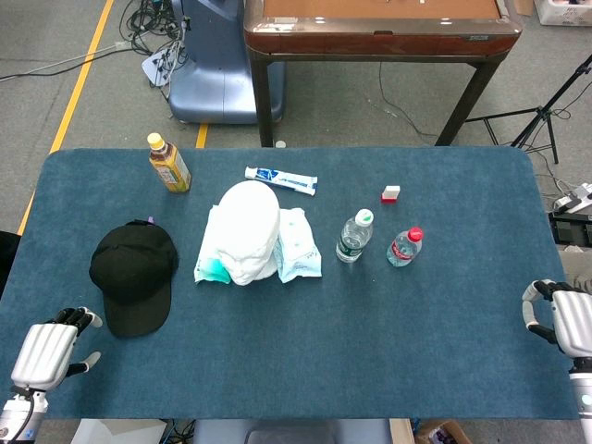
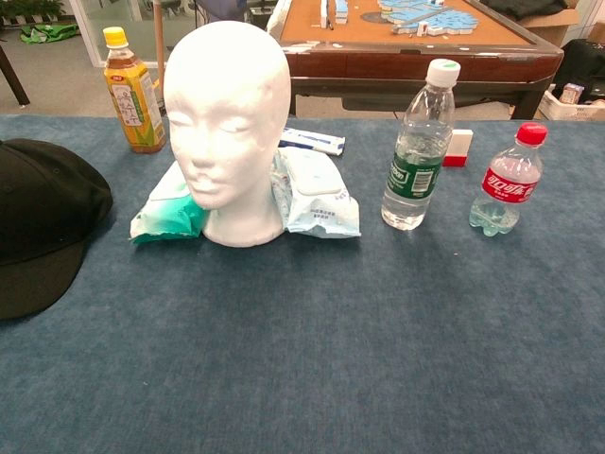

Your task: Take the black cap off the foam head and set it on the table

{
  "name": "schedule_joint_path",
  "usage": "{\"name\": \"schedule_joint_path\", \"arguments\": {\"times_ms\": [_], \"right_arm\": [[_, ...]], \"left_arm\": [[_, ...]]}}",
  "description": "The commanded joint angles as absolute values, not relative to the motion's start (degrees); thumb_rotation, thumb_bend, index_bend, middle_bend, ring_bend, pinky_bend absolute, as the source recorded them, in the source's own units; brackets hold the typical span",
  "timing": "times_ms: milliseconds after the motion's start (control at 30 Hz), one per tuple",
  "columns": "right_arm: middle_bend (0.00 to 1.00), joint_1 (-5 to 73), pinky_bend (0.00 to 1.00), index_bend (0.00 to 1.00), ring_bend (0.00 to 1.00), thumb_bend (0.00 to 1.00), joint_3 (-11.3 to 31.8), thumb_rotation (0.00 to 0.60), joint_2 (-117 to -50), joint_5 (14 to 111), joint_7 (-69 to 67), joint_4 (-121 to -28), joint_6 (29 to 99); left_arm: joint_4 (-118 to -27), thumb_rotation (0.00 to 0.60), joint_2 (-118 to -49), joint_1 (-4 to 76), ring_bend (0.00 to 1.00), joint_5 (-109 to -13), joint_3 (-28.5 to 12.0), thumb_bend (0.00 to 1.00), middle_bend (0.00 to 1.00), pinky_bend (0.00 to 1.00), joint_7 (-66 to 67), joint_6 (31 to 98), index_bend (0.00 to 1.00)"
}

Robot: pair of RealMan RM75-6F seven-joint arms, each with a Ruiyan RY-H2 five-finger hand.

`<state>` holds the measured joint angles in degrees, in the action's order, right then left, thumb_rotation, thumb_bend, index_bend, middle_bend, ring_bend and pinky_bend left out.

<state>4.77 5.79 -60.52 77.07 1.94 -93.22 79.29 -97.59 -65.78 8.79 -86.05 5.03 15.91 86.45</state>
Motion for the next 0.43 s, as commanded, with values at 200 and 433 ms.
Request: {"name": "schedule_joint_path", "arguments": {"times_ms": [200,433], "right_arm": [[0.5,4.7,0.49,0.52,0.44,0.49,5.8,0.6,-60.1,77.5,0.3,-93.0,79.5],[0.5,5.6,0.49,0.52,0.44,0.49,6.1,0.6,-60.0,75.9,0.2,-92.4,77.2]], "left_arm": [[-94.3,0.6,-66.5,7.3,0.33,-86.8,3.4,0.14,0.39,0.59,12.3,87.8,0.44],[-93.0,0.6,-67.3,7.7,0.33,-85.8,2.4,0.14,0.39,0.59,11.7,85.6,0.45]]}}
